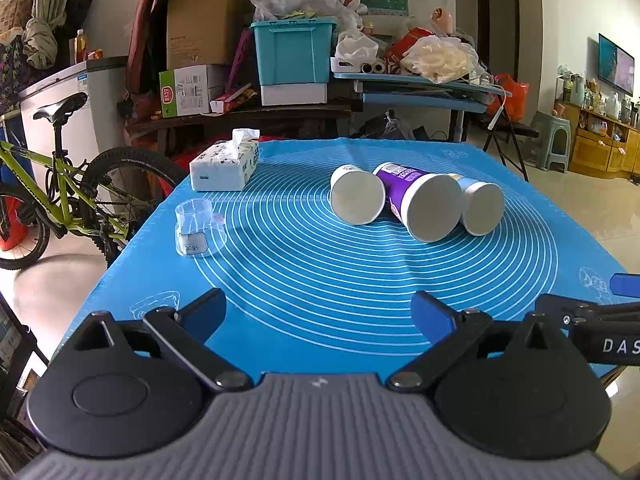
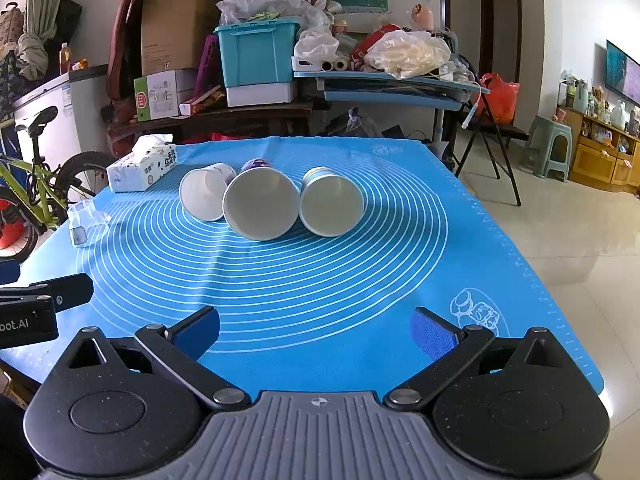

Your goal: Flip cup upside down

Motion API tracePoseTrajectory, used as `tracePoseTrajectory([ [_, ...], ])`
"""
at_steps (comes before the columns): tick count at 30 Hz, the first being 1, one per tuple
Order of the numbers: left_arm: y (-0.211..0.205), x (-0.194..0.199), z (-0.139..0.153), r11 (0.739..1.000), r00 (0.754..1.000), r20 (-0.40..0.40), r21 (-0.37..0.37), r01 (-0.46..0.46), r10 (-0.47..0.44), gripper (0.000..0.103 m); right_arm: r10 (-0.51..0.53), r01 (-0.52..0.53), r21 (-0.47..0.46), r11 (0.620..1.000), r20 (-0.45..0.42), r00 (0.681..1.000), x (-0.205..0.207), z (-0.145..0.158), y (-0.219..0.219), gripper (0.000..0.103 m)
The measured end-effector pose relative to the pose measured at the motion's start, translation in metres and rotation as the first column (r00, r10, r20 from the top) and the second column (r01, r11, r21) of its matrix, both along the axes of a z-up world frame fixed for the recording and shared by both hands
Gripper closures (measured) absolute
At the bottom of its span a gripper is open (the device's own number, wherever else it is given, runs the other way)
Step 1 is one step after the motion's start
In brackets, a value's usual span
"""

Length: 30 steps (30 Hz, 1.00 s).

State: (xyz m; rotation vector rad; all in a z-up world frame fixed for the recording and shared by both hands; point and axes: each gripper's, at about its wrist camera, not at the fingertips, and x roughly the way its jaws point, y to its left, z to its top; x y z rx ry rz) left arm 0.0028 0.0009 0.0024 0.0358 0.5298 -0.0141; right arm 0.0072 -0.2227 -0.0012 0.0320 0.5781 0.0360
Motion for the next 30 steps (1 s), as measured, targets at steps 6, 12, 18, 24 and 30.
tracePoseTrajectory([
  [6,0.001,0.0004,-0.0014,1.0,1.0,0.0,-0.009,-0.012,0.012,0.005,-0.001,0.001,-0.006,1.0,0.003,1.0,-0.0005,0.0013,0.0005,0.0],
  [12,0.0031,0.0005,-0.0019,1.0,1.0,-0.001,-0.013,-0.015,0.015,0.005,-0.001,0.001,-0.006,1.0,0.002,1.0,-0.0005,0.0015,0.0003,0.0],
  [18,0.0057,0.0014,-0.0011,1.0,1.0,0.005,-0.013,-0.019,0.019,0.005,-0.001,0.001,-0.011,1.0,0.002,1.0,-0.0011,0.002,0.0004,0.0],
  [24,0.008,0.0012,-0.0001,1.0,1.0,0.008,-0.015,-0.019,0.02,0.005,0.003,-0.003,-0.009,1.0,0.005,1.0,-0.002,0.0024,0.0001,0.0],
  [30,0.0077,0.0012,-0.0001,1.0,1.0,0.007,-0.016,-0.015,0.015,0.005,0.005,-0.005,-0.014,1.0,0.005,1.0,-0.0029,0.0032,0.0008,0.0],
])
